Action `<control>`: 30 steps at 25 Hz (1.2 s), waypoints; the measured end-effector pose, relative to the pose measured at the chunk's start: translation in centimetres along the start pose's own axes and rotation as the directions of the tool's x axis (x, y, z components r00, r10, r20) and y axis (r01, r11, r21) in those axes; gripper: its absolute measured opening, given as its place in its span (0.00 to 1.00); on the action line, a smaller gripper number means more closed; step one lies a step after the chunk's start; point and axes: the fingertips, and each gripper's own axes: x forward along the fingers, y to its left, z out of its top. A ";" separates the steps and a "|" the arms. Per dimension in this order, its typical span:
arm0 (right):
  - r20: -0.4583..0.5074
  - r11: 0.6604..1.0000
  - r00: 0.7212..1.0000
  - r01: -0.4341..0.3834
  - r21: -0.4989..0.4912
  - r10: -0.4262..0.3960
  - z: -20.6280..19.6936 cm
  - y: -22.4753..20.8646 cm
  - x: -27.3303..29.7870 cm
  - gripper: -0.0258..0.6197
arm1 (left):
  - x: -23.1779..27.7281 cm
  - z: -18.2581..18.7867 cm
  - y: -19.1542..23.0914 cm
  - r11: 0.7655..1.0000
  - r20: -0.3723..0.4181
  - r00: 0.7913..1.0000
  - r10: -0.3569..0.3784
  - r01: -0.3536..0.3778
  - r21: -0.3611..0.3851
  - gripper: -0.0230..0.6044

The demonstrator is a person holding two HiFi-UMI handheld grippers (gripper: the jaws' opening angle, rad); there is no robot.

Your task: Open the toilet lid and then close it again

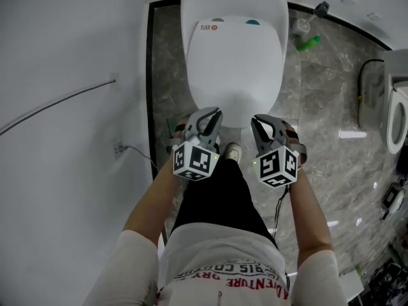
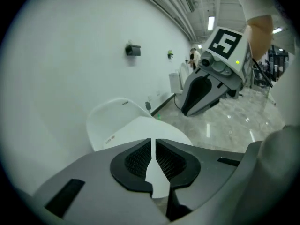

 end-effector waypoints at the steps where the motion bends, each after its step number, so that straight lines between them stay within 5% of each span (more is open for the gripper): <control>1: 0.016 1.000 1.000 0.024 0.006 -0.024 1.3 -0.9 -1.5 0.09 | -1.1 1.7 1.1 0.999 0.020 1.000 0.022 -0.021 -0.040 0.09; 7: 0.099 0.989 0.986 0.123 0.082 -0.131 8.9 -5.1 -10.4 0.07 | -8.5 11.3 5.5 0.978 0.137 0.984 0.116 -0.089 -0.190 0.05; 12: 0.146 0.978 0.972 0.167 0.126 -0.185 14.3 -7.4 -16.9 0.07 | -14.7 18.6 7.7 0.968 0.228 0.961 0.155 -0.102 -0.229 0.05; 18: 0.224 0.971 0.945 0.226 0.076 -0.237 20.6 -9.0 -23.4 0.07 | -21.7 26.4 10.4 0.955 0.344 0.911 0.228 -0.141 -0.261 0.05; 25: 0.363 0.935 0.867 0.276 0.223 -0.342 25.9 -10.1 -30.6 0.07 | -28.7 33.5 11.5 0.950 0.488 0.839 0.243 -0.105 -0.293 0.05; 30: 0.418 0.897 0.806 0.300 0.324 -0.420 27.4 -9.8 -33.7 0.07 | -31.2 34.4 11.4 0.943 0.522 0.812 0.261 -0.098 -0.318 0.05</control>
